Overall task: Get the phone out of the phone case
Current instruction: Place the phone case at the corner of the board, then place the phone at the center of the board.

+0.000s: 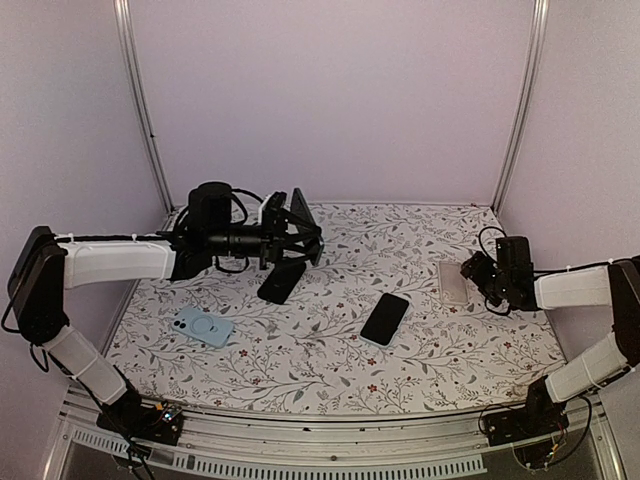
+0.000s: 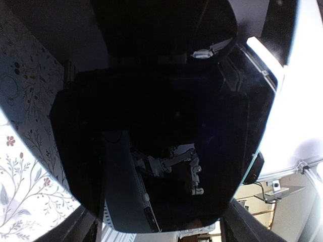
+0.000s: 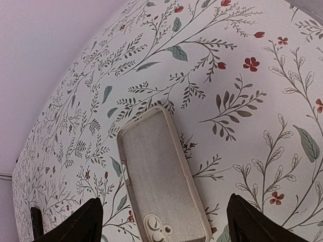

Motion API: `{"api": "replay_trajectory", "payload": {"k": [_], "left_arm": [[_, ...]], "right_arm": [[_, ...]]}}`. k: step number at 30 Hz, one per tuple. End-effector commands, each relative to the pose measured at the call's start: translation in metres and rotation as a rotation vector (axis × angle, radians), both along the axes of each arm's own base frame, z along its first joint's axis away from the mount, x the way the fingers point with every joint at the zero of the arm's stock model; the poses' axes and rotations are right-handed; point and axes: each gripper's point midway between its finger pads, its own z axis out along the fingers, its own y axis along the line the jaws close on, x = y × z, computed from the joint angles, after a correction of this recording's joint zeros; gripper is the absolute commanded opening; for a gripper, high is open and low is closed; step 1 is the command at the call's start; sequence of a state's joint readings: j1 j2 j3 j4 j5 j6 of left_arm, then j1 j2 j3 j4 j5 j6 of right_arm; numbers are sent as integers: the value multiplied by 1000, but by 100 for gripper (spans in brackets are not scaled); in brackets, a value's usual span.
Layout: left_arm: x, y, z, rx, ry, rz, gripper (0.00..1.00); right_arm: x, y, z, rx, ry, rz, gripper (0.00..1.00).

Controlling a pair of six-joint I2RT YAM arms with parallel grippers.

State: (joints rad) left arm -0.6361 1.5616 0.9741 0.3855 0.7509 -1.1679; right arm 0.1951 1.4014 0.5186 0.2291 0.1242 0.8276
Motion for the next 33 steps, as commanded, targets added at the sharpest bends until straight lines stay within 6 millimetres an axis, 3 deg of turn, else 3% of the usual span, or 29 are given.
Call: {"api": "replay_trajectory", "payload": {"k": [1, 7, 14, 19, 25, 33], "left_arm": [[5, 3, 13, 6, -89, 4, 31], [6, 5, -18, 129, -90, 5, 31], [-9, 4, -58, 301, -96, -23, 31], [-23, 11, -97, 438, -43, -27, 30], [-58, 23, -145, 639, 39, -43, 29], [-103, 43, -197, 881, 120, -67, 29]], "right_arm": [[9, 9, 19, -68, -18, 113, 89], [16, 26, 25, -97, -5, 223, 93], [25, 46, 32, -125, -13, 335, 97], [34, 65, 48, -165, -47, 406, 99], [39, 81, 60, -202, -72, 468, 99], [26, 105, 78, -210, -115, 535, 99]]}}
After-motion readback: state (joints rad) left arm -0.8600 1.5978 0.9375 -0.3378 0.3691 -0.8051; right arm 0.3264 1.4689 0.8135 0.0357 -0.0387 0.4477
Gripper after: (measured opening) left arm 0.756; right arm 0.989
